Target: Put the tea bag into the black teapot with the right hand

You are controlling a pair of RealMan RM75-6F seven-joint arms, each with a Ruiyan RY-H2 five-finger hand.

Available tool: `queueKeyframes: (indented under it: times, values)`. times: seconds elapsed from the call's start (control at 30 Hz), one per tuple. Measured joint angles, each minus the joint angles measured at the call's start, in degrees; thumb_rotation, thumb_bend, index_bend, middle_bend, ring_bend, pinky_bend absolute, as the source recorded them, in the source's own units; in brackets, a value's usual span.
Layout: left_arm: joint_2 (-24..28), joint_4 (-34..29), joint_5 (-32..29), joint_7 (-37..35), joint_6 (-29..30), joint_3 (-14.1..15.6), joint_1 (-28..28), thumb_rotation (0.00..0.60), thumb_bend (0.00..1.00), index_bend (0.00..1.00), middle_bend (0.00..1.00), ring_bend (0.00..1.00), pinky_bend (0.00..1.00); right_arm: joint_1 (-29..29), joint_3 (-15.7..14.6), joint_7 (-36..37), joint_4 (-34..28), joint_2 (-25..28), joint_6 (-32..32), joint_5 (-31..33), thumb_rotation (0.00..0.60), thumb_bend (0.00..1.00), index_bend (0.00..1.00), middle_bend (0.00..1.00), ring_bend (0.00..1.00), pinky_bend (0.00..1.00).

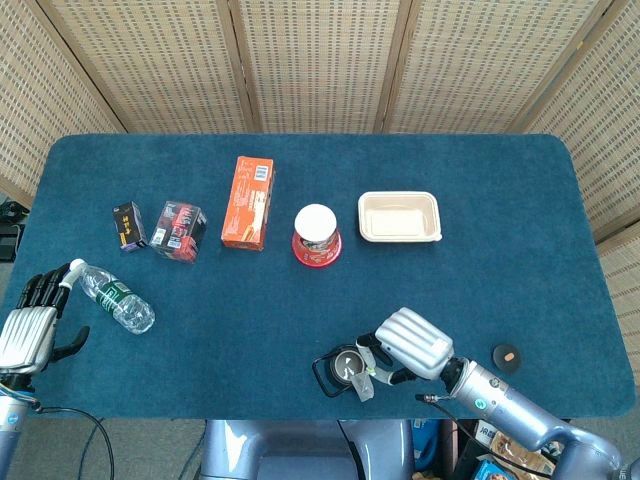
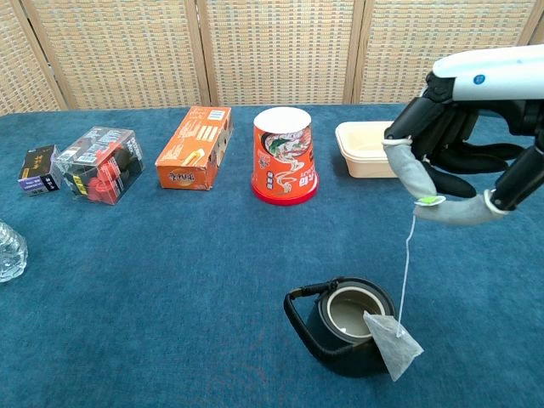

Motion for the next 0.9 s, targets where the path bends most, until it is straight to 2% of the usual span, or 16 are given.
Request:
queueKeyframes:
  times: [0.57, 0.9]
  values:
    - [-0.5, 1.1, -0.2, -0.9, -0.4, 0.2, 0.1, 0.6, 0.38, 0.0, 0.0, 0.0, 0.0, 0.7, 2.1, -1.8, 0.0, 0.1, 0.3, 3.1, 0.6, 0.76, 0.68, 0.84, 0.87, 0.95]
    - [-0.6, 1.6, -0.4, -1.3, -0.6, 0.3, 0.3, 0.6, 0.38, 0.0, 0.0, 0.0, 0.0, 1.8, 2.4, -2.7, 0.4, -1.3, -1.8, 5.1, 0.6, 0.76, 0.68, 0.84, 0.87, 0.95]
